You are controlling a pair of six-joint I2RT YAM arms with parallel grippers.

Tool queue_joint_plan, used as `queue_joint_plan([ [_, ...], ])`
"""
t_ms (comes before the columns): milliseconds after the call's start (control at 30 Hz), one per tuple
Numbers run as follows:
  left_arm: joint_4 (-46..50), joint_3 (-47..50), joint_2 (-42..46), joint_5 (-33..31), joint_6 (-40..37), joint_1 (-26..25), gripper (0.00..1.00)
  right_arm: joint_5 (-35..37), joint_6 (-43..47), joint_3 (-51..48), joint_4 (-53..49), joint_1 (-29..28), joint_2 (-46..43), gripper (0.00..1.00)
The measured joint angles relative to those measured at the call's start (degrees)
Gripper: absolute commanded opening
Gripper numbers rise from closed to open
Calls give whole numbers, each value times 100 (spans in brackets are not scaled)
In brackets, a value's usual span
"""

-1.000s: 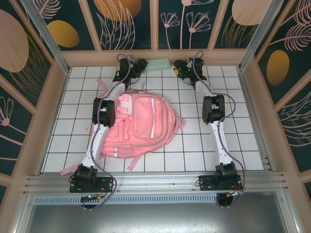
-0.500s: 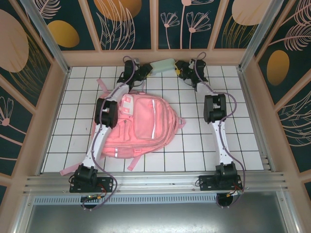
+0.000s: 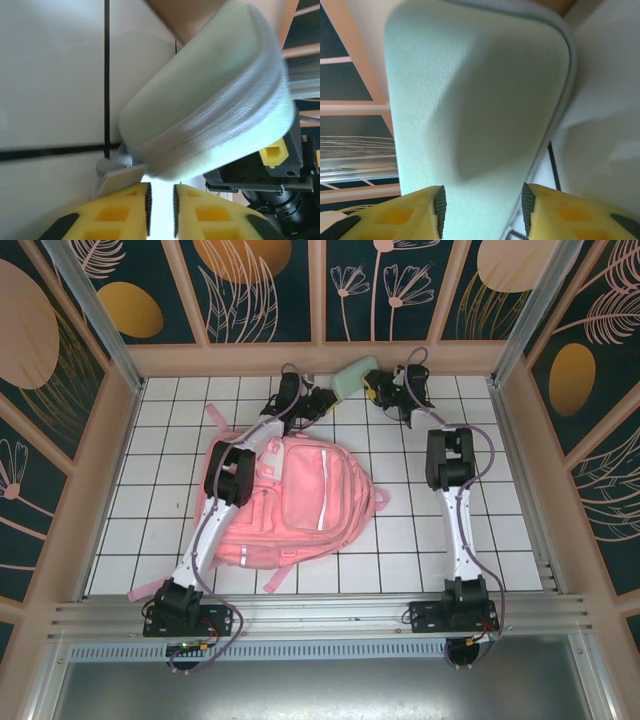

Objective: Pack books, pencil case, and school supplies into a backpack

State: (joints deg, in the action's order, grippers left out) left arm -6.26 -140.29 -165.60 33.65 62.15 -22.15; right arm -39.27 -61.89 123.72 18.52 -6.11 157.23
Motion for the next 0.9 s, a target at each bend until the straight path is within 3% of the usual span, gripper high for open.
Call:
queue_joint_plan([
  [333,310,507,385,-33,-282,-72,0,197,518,-1611,-275,173,-1099,46],
  [600,538,1307,925,-70,-671,-74,0,337,811,-1882,-549,214,-1355,47],
  [633,688,1309,977,-127,-835,-74,12,334,835,-1902,-546,216,-1364,48],
  [700,992,1296,1091,-282,-1191,-72,44,326,920,-1930,-551,216,-1399,50],
  [733,1137,1274,1176,-367,-1416,-61,54,328,970,-1956,-573,216,-1427,51],
  [900,1419,870,1362,-660,-1985,79,77,339,1213,-1967,-726,221,-1491,53],
])
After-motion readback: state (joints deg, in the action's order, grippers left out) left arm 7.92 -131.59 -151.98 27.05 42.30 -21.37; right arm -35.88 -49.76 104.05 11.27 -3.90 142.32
